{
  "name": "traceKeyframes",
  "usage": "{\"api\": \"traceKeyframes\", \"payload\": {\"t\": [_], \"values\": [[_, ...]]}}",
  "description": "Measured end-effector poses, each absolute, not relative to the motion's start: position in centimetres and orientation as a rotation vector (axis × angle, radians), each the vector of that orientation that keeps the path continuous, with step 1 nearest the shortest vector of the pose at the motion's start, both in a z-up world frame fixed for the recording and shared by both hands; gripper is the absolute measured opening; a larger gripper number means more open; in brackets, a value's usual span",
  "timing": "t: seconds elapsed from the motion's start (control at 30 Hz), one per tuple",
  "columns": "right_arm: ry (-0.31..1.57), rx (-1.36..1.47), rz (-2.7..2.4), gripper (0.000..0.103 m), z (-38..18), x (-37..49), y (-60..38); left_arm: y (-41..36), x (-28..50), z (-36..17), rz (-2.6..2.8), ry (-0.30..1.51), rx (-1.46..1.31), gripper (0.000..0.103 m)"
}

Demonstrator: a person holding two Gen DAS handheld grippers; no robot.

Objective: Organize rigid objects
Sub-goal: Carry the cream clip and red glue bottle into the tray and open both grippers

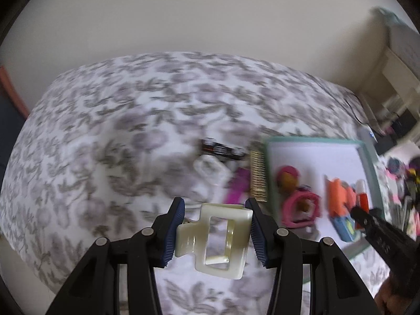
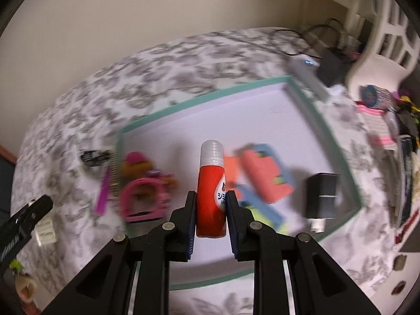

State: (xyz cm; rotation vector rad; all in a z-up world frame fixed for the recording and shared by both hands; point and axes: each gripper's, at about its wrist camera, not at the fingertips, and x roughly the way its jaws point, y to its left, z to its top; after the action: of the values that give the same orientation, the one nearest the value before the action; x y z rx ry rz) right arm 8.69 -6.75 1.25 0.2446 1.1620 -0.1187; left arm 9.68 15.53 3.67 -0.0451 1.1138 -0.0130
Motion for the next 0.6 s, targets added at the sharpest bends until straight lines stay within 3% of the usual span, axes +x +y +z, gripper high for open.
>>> {"api": "traceKeyframes", "payload": {"t": [0.6], "values": [[1.187,0.301,-0.195,0.023,1.2,7.7,-13.3,-0.1,7.4,0.5,-0.260,1.194,0.202,0.051]]}}
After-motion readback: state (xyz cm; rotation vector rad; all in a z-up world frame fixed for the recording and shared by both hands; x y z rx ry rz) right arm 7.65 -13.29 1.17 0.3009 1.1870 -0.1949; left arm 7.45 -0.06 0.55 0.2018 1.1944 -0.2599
